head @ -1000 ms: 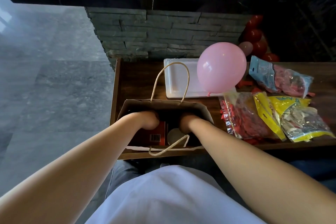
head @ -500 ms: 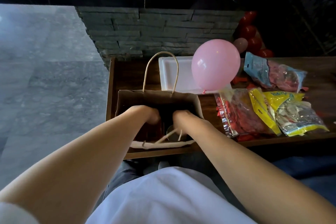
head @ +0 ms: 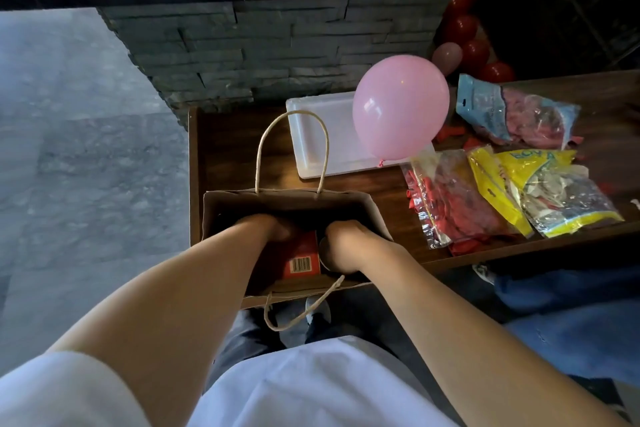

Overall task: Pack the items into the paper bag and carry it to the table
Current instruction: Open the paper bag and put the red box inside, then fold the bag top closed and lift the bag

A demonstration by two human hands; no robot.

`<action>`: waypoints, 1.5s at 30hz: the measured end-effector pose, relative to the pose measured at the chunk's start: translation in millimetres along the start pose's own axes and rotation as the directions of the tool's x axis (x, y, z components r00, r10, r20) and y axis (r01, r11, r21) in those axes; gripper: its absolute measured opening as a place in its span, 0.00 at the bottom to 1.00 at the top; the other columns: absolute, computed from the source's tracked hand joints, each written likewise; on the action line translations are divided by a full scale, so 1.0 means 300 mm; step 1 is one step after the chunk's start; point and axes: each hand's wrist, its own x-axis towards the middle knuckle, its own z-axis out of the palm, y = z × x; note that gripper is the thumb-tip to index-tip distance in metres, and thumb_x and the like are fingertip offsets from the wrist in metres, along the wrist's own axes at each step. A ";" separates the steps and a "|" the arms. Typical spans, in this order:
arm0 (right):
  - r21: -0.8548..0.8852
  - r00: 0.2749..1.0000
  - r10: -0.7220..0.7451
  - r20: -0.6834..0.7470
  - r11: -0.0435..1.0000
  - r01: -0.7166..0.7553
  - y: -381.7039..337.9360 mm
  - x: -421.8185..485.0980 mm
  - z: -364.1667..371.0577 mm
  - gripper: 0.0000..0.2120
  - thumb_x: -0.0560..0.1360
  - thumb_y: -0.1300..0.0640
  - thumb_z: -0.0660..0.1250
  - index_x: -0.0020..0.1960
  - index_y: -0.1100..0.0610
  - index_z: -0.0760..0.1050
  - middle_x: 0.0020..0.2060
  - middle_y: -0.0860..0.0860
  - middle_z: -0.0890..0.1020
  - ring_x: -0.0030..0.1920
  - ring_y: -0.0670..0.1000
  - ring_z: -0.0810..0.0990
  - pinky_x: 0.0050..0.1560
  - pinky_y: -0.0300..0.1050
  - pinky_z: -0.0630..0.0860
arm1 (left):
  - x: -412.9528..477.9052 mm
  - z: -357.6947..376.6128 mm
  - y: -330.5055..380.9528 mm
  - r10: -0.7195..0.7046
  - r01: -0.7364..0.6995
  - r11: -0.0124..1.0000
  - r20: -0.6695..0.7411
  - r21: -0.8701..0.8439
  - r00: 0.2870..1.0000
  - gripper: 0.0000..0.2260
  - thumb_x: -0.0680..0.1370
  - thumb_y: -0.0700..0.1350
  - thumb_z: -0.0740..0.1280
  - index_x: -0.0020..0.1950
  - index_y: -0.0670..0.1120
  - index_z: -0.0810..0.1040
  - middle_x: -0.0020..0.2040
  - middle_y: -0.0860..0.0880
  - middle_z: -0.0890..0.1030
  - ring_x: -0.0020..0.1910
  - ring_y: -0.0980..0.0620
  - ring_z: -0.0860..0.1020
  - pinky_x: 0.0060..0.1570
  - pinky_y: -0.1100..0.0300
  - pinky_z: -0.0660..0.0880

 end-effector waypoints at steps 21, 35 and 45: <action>-0.001 0.999 -0.051 -0.004 0.999 0.051 -0.014 -0.063 -0.024 0.13 0.78 0.56 0.60 0.59 0.58 0.77 0.51 0.58 0.81 0.49 0.58 0.80 0.50 0.48 0.78 | -0.129 -0.002 0.081 0.058 -0.085 0.984 0.172 0.157 0.983 0.22 0.82 0.53 0.57 0.72 0.44 0.68 0.70 0.42 0.72 0.68 0.44 0.71 0.58 0.56 0.68; 0.744 0.867 -0.013 -0.499 0.506 0.436 0.423 -0.369 -0.061 0.19 0.72 0.66 0.70 0.55 0.44 0.80 0.49 0.49 0.85 0.47 0.50 0.84 0.45 0.46 0.78 | -0.550 -0.171 -0.218 0.555 -0.837 0.470 -0.643 -0.280 0.527 0.12 0.75 0.49 0.61 0.54 0.53 0.81 0.48 0.52 0.85 0.47 0.55 0.83 0.45 0.61 0.80; 0.755 0.909 -0.215 -0.357 0.507 0.416 0.292 -0.144 0.109 0.24 0.68 0.67 0.72 0.56 0.43 0.79 0.53 0.44 0.84 0.58 0.46 0.80 0.57 0.48 0.76 | -0.439 0.098 -0.364 0.378 -0.560 0.613 -0.415 -0.557 0.827 0.29 0.67 0.27 0.64 0.56 0.57 0.80 0.53 0.46 0.85 0.54 0.44 0.82 0.54 0.43 0.78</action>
